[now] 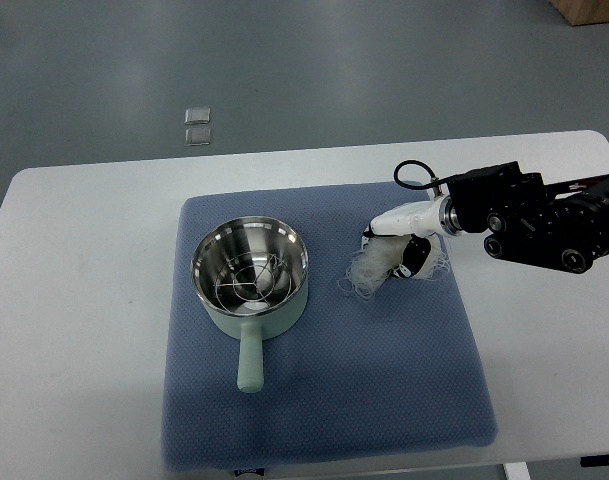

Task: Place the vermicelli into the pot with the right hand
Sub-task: 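Lift the vermicelli with the right hand and carry it over the pot, then lower the vermicelli into the steel pot and open the right hand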

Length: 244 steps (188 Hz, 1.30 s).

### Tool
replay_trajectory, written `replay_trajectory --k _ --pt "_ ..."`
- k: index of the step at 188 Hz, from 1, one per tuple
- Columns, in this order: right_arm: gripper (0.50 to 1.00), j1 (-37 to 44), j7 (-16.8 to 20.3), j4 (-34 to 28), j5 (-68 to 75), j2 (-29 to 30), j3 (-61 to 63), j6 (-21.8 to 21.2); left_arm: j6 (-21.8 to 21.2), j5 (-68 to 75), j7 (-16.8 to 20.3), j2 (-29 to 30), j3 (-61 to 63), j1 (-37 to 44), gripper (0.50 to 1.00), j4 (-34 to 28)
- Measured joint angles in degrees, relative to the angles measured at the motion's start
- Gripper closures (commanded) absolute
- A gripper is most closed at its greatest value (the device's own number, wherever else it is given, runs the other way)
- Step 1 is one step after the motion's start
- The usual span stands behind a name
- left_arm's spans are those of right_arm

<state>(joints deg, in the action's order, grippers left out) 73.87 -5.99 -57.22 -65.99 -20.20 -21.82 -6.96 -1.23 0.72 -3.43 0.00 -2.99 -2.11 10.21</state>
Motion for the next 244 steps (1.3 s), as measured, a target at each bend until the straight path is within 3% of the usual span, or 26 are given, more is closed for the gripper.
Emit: replay_trajectory --k 58,101,132,194,244 --pt "1.0 6.3 -0.3 -0.8 1.1 -2.5 5.4 1.0 0.0 0.0 0.0 0.0 -0.1 0.0 0.5 0.0" --pt "1.0 14.7 -0.5 -2.9 2.6 -2.3 12.5 -3.5 0.0 -0.1 0.0 0.0 -0.1 0.0 0.5 0.0" --pt "1.0 18.2 -0.6 -5.1 4.6 0.5 13.0 -4.3 0.0 -0.1 0.0 0.0 -0.1 0.0 0.5 0.0" --pt "1.0 17.8 -1.2 -5.6 5.9 9.9 12.8 -4.1 0.0 -0.1 0.0 0.0 -0.1 0.0 0.5 0.0" --pt "1.0 13.7 -1.4 -4.4 5.5 13.4 12.3 -3.9 0.0 -0.1 0.0 0.0 -0.1 0.0 0.5 0.0"
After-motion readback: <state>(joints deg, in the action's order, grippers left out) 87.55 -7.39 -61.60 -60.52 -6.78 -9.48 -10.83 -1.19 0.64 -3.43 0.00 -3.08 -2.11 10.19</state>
